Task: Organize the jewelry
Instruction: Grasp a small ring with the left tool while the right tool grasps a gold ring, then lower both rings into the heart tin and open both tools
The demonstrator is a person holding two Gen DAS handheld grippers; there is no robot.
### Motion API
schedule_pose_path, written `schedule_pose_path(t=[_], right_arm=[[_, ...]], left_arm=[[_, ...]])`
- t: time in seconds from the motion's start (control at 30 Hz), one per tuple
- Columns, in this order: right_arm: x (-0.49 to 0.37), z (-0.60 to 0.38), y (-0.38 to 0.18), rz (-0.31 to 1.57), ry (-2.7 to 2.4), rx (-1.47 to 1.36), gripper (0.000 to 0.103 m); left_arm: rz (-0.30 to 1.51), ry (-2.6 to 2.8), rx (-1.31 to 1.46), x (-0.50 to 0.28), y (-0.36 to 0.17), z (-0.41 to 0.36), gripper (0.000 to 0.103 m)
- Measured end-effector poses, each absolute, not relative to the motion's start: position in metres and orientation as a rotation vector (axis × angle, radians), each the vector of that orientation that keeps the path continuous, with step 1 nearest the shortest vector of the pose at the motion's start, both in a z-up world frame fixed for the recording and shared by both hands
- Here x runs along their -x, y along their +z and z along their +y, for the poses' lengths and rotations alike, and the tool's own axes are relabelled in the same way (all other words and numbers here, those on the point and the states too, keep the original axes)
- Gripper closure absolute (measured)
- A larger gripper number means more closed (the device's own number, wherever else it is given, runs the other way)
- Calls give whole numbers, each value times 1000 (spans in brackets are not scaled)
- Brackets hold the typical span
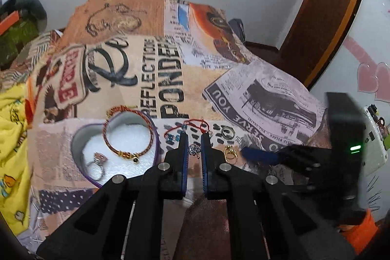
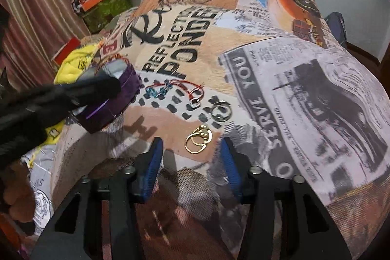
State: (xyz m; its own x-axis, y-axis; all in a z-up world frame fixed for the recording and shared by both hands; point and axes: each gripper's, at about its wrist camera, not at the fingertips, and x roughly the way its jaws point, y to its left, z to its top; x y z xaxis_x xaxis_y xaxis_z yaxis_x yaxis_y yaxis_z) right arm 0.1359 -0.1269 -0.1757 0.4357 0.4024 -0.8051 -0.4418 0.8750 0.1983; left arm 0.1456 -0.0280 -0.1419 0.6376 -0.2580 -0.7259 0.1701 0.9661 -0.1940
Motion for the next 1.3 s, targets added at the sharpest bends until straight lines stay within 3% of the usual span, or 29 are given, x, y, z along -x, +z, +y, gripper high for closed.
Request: schedule_pose_path(t=[0.23,0.57,1.3], right_arm=[[-138,-127,-185,994,498,78,84],[-133,-131,-171,982,481,50,84],[-117,-92,-77,729,568,28,84]], left_arm=[[821,-240,76,-139,-138,-29,95],[782,-230,96,-132,-124,-20,95],[627,-126,93,-98,-72,27,95]])
